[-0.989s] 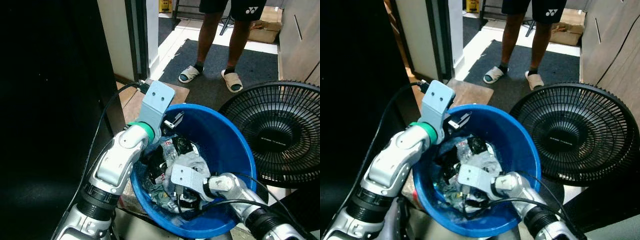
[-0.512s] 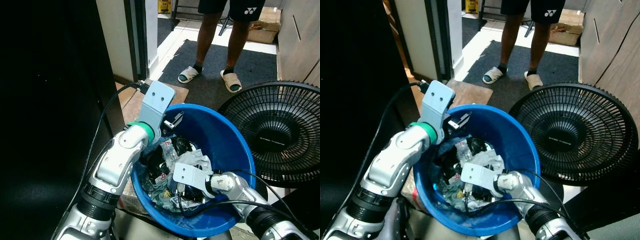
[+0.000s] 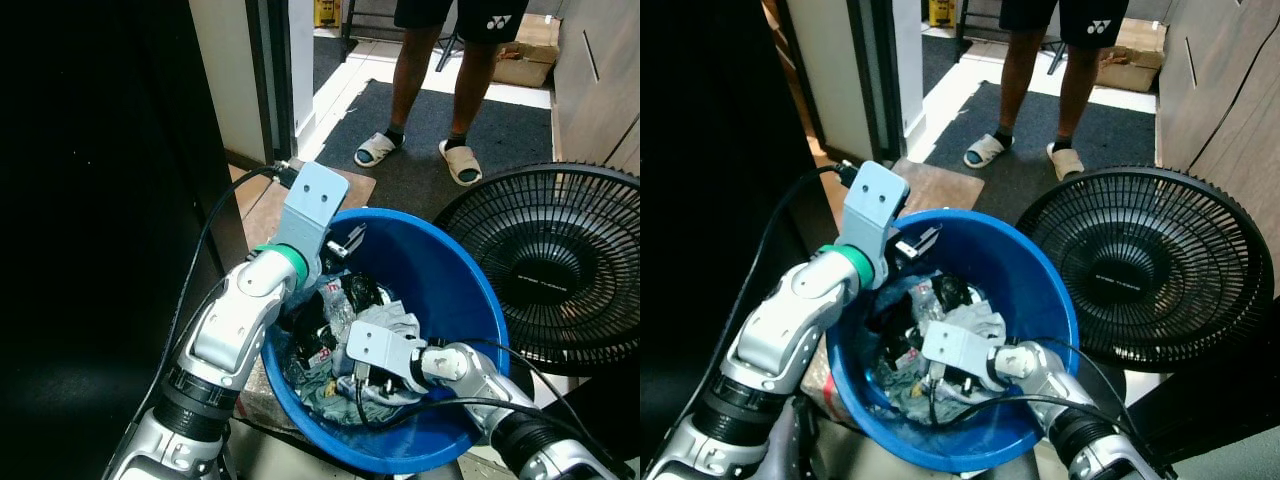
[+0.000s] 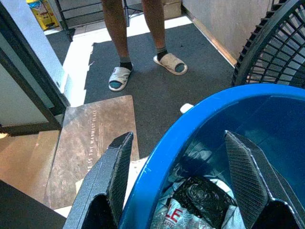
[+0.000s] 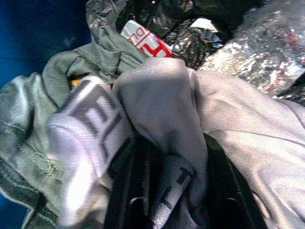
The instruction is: Clothes washing
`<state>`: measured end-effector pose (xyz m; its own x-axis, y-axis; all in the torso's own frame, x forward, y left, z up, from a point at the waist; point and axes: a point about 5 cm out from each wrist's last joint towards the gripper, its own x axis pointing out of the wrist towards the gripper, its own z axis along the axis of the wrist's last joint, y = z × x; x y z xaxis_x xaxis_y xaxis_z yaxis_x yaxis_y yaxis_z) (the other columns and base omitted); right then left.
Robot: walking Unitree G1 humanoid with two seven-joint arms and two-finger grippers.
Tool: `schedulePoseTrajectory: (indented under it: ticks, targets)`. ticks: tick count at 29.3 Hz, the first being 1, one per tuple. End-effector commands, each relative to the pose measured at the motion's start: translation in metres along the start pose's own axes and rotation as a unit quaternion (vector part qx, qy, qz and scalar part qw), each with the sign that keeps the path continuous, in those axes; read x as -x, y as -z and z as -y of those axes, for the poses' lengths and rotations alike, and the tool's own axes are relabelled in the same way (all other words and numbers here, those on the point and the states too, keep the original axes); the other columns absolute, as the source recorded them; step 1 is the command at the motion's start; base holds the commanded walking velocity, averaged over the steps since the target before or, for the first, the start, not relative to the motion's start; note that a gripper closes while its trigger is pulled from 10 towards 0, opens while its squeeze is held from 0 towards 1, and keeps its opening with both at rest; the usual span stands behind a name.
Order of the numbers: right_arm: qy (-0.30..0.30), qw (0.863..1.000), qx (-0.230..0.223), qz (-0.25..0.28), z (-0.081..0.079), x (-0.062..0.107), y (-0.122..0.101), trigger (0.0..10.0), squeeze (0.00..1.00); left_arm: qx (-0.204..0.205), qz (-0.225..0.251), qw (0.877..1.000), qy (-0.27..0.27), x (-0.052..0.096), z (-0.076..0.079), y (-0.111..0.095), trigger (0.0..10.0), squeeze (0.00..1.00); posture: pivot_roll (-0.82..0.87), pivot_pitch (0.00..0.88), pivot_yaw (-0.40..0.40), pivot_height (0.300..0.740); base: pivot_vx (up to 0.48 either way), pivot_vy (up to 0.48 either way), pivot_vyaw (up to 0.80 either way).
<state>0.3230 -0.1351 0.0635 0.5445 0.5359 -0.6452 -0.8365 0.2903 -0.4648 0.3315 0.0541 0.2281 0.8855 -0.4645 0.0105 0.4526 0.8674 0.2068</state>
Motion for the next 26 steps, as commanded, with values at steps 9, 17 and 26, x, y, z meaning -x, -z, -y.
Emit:
schedulePoseTrajectory:
  ticks: [9, 17, 26]
  targets:
    - [0.019, 0.998, -0.051, 0.004, -0.011, -0.003, 0.013, 0.0, 0.0, 0.003, -0.052, 0.998, -0.042, 0.004, -0.02, 0.023, 10.0, 0.0, 0.08, 0.184, 0.097, 0.4, 0.0, 0.0, 0.0]
    - [0.212, 0.948, -0.166, 0.171, 0.041, 0.016, -0.026, 0.0, 0.0, 0.003, -0.051, 0.998, -0.045, 0.004, -0.02, 0.023, 10.0, 0.0, 0.08, 0.173, 0.094, 0.4, 0.0, 0.0, 0.0]
    - [0.329, 0.85, -0.238, 0.334, 0.078, 0.052, -0.076, 10.0, 0.0, 0.003, -0.049, 0.998, -0.044, 0.003, -0.02, 0.022, 10.0, 0.0, 0.07, 0.165, 0.1, 0.4, 0.0, 0.0, 0.0]
